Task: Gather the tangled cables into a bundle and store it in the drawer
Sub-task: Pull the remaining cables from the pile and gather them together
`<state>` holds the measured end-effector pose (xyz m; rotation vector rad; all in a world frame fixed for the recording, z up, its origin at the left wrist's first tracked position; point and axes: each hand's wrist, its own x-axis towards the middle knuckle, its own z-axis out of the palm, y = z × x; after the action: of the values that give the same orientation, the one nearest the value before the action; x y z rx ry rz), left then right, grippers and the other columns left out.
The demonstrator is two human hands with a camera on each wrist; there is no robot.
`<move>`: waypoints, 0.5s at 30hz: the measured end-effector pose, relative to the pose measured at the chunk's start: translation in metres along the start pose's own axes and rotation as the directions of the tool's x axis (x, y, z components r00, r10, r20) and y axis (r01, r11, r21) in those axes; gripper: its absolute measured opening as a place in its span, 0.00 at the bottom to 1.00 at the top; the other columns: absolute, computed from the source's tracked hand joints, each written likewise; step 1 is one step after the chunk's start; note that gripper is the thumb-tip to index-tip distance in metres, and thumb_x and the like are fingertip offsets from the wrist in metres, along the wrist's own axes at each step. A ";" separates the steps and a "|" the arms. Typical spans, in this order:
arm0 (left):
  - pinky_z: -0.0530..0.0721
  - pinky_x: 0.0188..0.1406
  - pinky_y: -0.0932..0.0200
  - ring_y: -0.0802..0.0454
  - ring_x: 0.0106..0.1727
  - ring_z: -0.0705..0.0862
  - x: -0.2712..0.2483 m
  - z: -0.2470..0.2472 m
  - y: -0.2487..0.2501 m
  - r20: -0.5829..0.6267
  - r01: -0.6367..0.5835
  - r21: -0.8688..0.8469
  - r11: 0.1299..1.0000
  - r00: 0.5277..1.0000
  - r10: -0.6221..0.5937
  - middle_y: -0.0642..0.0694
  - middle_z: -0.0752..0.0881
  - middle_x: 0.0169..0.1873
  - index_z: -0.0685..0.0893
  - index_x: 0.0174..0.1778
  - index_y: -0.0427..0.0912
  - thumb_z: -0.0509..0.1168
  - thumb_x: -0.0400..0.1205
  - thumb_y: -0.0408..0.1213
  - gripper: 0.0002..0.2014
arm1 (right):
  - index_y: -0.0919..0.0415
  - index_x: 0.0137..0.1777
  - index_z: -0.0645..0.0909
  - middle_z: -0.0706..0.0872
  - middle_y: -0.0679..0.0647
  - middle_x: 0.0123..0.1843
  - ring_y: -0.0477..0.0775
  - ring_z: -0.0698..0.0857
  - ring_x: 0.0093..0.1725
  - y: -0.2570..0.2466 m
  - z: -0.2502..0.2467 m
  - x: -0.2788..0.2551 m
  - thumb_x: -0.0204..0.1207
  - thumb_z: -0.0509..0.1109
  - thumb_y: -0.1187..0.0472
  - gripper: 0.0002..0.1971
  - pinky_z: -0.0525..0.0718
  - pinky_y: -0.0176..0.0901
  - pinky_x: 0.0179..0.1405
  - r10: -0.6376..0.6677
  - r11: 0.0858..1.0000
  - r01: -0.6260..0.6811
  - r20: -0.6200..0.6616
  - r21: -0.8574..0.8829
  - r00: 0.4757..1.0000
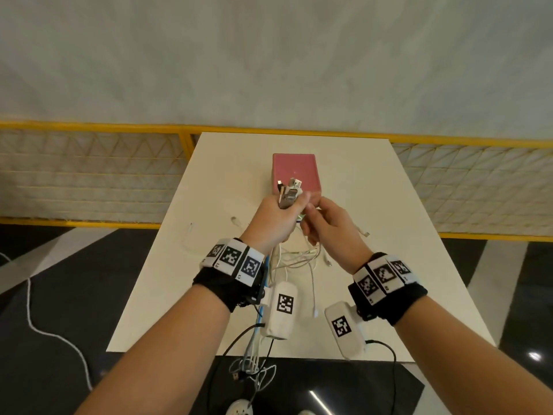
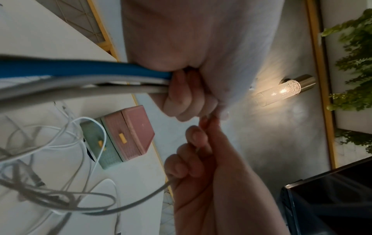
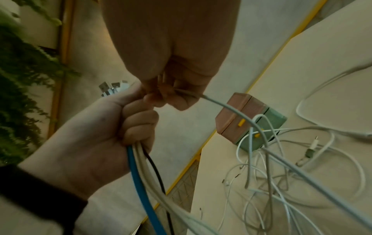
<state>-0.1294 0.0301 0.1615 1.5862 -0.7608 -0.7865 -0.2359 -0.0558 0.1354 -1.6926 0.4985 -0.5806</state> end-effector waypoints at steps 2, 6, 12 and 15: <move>0.64 0.19 0.64 0.60 0.16 0.66 0.001 -0.004 0.003 -0.056 -0.045 0.002 0.999 0.997 0.045 0.57 0.70 0.15 0.89 0.34 0.53 0.63 0.86 0.47 0.16 | 0.68 0.52 0.78 0.80 0.51 0.29 0.50 0.76 0.28 -0.001 0.000 -0.005 0.86 0.56 0.62 0.11 0.77 0.41 0.33 -0.017 0.998 0.020 0.041 -0.068 0.999; 0.61 0.18 0.64 0.57 0.17 0.61 0.003 -0.011 0.007 -0.010 -0.095 -0.091 0.991 0.995 0.094 0.53 0.63 0.18 0.90 0.50 0.46 0.62 0.87 0.47 0.14 | 0.66 0.47 0.78 0.77 0.53 0.30 0.45 0.74 0.30 -0.005 0.002 -0.014 0.86 0.54 0.65 0.12 0.74 0.32 0.35 -0.056 0.988 0.069 0.090 -0.141 0.994; 0.63 0.20 0.63 0.56 0.18 0.65 0.006 -0.016 0.014 -0.117 -0.140 -0.126 0.982 0.985 0.126 0.53 0.69 0.19 0.79 0.29 0.47 0.61 0.86 0.51 0.21 | 0.61 0.43 0.75 0.72 0.54 0.29 0.48 0.70 0.29 -0.002 0.011 -0.016 0.87 0.51 0.64 0.14 0.72 0.37 0.33 -0.032 0.984 0.063 0.184 -0.167 0.982; 0.69 0.25 0.63 0.58 0.23 0.72 0.007 -0.029 0.026 -0.218 -0.191 -0.230 0.954 0.966 0.141 0.51 0.73 0.26 0.78 0.24 0.51 0.59 0.88 0.48 0.24 | 0.60 0.39 0.73 0.71 0.45 0.26 0.46 0.72 0.27 0.019 0.007 -0.019 0.88 0.51 0.60 0.16 0.75 0.40 0.27 0.109 0.982 -0.070 0.230 -0.173 0.967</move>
<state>-0.1028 0.0366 0.1900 1.3312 -0.6143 -0.5654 -0.2471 -0.0426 0.1137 -1.8567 0.4560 -0.2699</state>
